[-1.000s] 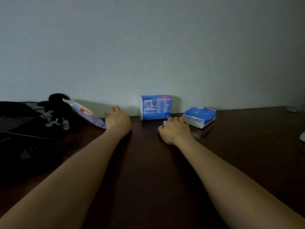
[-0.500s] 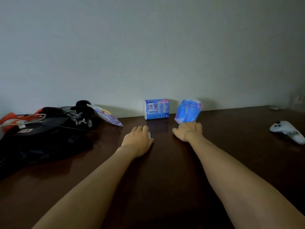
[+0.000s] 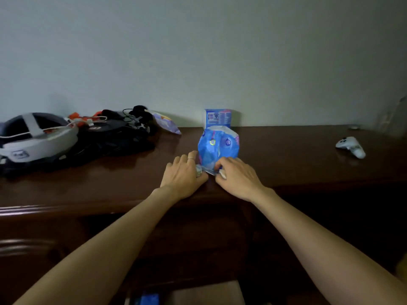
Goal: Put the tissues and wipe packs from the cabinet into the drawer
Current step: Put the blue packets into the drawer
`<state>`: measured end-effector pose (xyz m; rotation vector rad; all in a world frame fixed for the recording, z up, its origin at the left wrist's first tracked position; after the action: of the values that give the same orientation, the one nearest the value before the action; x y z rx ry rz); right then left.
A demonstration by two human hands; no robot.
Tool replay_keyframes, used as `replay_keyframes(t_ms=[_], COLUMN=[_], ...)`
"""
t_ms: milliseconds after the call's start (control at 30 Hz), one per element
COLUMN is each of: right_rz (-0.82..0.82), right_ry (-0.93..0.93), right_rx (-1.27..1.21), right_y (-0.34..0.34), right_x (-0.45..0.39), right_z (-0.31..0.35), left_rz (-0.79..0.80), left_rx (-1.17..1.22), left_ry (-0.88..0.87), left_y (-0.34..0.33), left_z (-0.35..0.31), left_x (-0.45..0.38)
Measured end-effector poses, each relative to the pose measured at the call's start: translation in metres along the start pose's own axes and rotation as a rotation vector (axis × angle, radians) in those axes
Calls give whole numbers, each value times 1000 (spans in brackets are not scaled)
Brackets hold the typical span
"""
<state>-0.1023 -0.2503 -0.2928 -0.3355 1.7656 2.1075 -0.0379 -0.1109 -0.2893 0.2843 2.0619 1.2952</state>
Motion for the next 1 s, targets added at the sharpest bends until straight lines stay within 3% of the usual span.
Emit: replay_keyframes(t_ms=[200,267,400,500,600,767,867,1000], right_rz=[-221,-268,-211,-72,67,258,327,620], right_ry=[166,215,249,228,199,-176,-566,-1140], right_rx=[-152,-225,-405,-509,-595,-833,-903,-1045], right_y=[22,27,17,-20,-74,-173,-237,-313], right_x=[81,100,127,153,182,235,265,317], right_z=[63,83,105,115,118,88,57,37], left_rz=[-283,-249,-79,21,46,277,454,595], left_rx=[262,355,1044,1188,1173,992,851,652], left_ry=[221,336,610,721,823,1145,1266,1301], left_y=[64,61,34,4,-42,-144,-196,-239], left_z=[16,28,60,83,110,174,201,216], left_x=[121,153,191,218,256,348,404,443])
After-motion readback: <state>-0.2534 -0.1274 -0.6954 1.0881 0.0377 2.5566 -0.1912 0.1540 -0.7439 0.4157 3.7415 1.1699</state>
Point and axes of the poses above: each hand's wrist, its own x-axis away from the middle knuckle, its own y-axis out of the back of the hand, z = x × y, the point moved 8 cm from there along -x, towards the middle knuckle, and after that the axes turned 2 degrees about y, right-handed, at the moved point
